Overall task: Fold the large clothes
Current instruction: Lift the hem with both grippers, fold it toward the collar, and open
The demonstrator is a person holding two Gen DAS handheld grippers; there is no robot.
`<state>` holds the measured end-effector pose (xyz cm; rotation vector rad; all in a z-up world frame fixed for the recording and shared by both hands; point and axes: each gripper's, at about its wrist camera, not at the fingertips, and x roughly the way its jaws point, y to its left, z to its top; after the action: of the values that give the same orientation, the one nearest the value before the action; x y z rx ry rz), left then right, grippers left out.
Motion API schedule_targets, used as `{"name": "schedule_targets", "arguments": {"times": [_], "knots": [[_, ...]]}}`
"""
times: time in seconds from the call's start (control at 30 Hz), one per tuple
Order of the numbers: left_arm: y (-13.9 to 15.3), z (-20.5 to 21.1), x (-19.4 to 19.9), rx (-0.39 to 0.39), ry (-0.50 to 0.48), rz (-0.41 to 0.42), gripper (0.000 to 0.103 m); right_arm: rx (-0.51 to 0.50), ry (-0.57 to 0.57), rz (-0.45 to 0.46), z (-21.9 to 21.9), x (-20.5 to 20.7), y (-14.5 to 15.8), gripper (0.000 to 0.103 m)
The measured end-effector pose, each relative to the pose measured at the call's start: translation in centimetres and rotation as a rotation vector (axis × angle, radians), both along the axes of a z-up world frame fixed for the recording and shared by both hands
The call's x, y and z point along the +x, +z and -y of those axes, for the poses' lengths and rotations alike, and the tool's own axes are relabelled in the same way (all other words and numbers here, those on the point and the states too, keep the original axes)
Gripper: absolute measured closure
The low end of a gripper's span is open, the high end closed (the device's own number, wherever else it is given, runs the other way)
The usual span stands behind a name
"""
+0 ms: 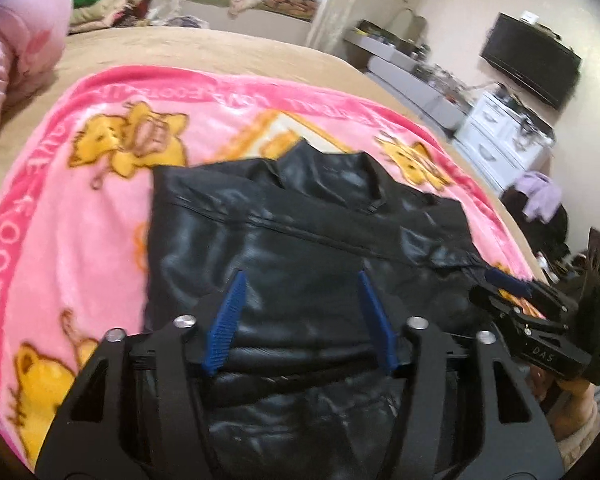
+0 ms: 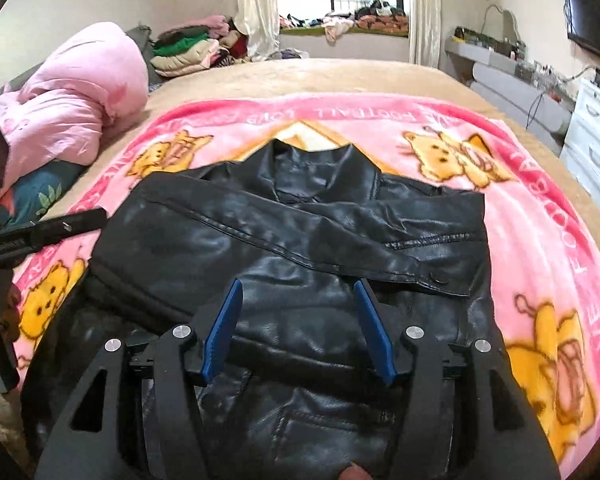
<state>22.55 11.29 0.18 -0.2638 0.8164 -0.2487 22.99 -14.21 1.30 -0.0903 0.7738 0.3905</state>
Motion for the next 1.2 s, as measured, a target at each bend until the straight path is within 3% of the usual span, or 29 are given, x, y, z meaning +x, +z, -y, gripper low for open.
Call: {"name": "schedule_targets", "arguments": {"times": [0.07,0.13,0.3,0.43,0.53,0.73,0.83,0.93,1.0,1.1,1.2], "knots": [[-0.7,0.8,0.0,0.008,-0.032,-0.020,0.075,0.000,0.004,0.023,-0.1,-0.7,0.5,0.043],[-1.9,1.6,0.0,0.026,-0.062,-0.059,0.080,0.011,0.006,0.035,-0.2,-1.2,0.8,0.042],[-5.7,2.9,0.4,0.094,-0.101,-0.168,0.081,0.063,0.044,0.061,-0.5,-2.2,1.8,0.042],[-6.2,2.0,0.6,0.030,-0.094,-0.183,0.081,0.054,0.053,0.051,-1.2,-1.8,1.5,0.040],[-6.2,1.9,0.6,0.013,-0.094,-0.188,0.081,0.017,0.055,0.012,-1.7,-1.0,0.3,0.040],[-6.1,2.1,0.5,0.033,-0.100,-0.182,0.081,-0.058,-0.013,-0.174,-0.7,1.8,-4.9,0.041],[-6.0,2.3,0.6,0.039,-0.104,-0.181,0.081,0.026,-0.026,-0.247,0.7,2.8,-7.3,0.041],[-5.7,2.5,0.5,0.054,-0.102,-0.175,0.081,0.056,-0.037,-0.246,0.9,2.6,-6.8,0.041],[-5.2,2.5,0.5,0.049,-0.104,-0.169,0.079,0.054,-0.036,-0.204,0.7,1.8,-5.7,0.040],[-4.1,2.6,0.2,0.036,-0.123,-0.143,0.064,0.048,-0.027,-0.137,0.7,0.3,-4.0,0.039],[-3.0,2.3,-0.2,0.033,-0.112,-0.118,0.053,0.089,-0.036,-0.103,1.3,-1.1,-2.8,0.027]]}}
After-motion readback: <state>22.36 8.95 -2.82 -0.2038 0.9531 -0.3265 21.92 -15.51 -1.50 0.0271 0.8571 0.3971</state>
